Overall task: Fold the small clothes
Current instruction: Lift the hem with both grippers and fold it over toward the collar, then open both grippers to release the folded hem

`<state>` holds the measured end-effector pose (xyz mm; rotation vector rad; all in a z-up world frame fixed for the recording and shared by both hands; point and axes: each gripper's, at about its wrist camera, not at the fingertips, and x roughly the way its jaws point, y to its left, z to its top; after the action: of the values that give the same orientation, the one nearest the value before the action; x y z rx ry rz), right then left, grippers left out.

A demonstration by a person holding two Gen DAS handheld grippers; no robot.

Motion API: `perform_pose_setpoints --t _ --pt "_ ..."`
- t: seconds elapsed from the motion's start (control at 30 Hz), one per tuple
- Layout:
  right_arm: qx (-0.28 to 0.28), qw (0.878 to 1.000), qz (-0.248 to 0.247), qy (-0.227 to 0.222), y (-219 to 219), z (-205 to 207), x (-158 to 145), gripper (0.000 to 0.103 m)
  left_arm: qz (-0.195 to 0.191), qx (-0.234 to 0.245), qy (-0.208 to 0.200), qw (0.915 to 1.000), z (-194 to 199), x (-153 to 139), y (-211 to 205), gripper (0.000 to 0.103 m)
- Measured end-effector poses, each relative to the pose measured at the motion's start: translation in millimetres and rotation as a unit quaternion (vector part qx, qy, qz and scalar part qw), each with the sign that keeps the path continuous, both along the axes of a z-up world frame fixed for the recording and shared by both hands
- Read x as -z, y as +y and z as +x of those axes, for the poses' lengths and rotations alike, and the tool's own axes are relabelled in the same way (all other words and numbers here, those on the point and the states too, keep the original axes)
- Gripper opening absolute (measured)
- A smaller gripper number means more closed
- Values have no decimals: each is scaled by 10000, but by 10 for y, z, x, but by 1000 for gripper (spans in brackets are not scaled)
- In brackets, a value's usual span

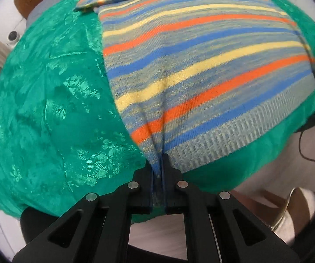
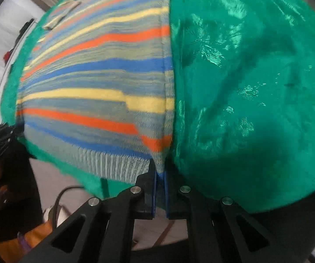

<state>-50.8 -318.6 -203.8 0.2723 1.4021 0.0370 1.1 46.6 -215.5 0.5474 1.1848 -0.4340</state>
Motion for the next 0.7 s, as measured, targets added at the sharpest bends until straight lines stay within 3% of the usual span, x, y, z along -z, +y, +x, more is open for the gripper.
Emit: perform_pose_setpoints --t 0.1,0.17,0.27,0.33,0.43,0.5,0.6,0.7 --pt "-123 9999 -54 42 34 27 -97 7 -15 -114 56 9999 23 -62 28 17" --pt "-147 9998 21 140 48 97 -157 33 -58 -221 45 9997 0 -196 154 27" --pt "-113 9997 -139 151 -101 80 -503 40 -226 -487 -305 9981 -24 -515 384 47" --pt "-269 9948 -963 -191 -200 220 -902 48 -472 -831 -581 9937 43 -752 540 55" --pt "-575 9785 -1734 -960 -224 711 -1395 65 -837 -1371 -909 9828 178 -973 635 57" --pt "-838 9704 -1797 -1381 -214 1077 -1537 71 -1061 -1669 -1081 9743 261 -1041 661 59" --pt "-1486 9583 -1560 -1875 46 1881 -1407 71 -1266 -2006 -1046 9658 396 -1062 586 59" --pt "-1675 9544 -1590 -1890 203 2448 -1013 69 -1387 -2134 -917 9627 341 -1067 604 59"
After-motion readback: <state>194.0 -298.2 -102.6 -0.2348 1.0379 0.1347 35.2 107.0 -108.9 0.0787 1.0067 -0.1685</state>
